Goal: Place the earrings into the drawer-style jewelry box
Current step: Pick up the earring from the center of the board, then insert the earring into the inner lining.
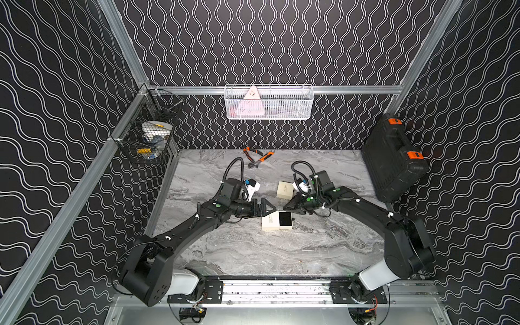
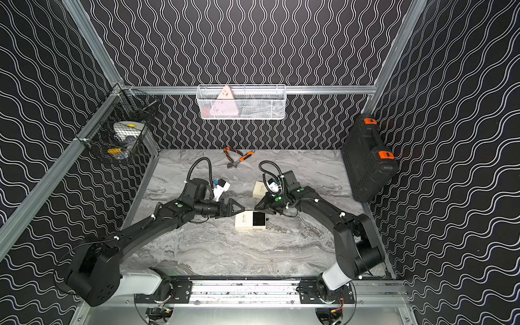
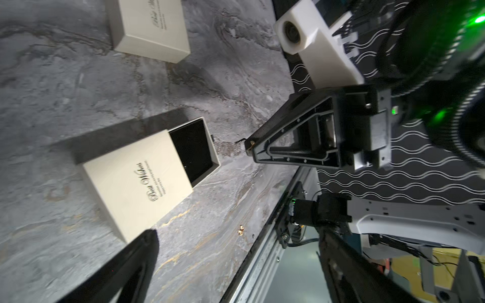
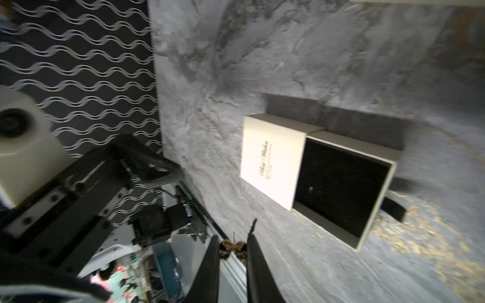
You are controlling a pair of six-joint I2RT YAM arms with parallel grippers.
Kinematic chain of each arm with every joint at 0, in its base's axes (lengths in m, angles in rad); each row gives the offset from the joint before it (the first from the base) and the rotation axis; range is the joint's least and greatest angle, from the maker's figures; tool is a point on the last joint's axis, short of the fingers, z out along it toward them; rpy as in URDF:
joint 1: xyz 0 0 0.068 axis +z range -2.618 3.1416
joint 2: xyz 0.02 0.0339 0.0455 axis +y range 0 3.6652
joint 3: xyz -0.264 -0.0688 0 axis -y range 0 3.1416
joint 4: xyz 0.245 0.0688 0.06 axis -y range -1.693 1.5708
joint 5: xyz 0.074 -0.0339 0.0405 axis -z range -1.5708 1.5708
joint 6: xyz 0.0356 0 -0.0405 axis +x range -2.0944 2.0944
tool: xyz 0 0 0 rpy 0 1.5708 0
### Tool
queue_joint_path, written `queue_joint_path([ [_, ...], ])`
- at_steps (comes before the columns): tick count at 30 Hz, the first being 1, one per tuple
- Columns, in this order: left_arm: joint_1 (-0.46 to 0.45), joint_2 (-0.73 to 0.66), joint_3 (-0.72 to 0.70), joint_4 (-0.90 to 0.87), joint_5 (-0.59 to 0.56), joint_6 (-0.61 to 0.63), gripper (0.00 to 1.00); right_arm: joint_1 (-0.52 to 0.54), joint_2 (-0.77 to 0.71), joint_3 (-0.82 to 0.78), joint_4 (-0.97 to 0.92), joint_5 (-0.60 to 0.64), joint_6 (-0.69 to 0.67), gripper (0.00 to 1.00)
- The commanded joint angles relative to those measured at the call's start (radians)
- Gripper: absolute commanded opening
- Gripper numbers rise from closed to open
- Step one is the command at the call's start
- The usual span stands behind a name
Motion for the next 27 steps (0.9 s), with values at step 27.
queue_joint_path([
  [27, 0.006, 0.059, 0.035, -0.191, -0.121, 0.13, 0.99, 0.155, 0.29, 0.283, -0.322, 0.47, -0.135, 0.05],
])
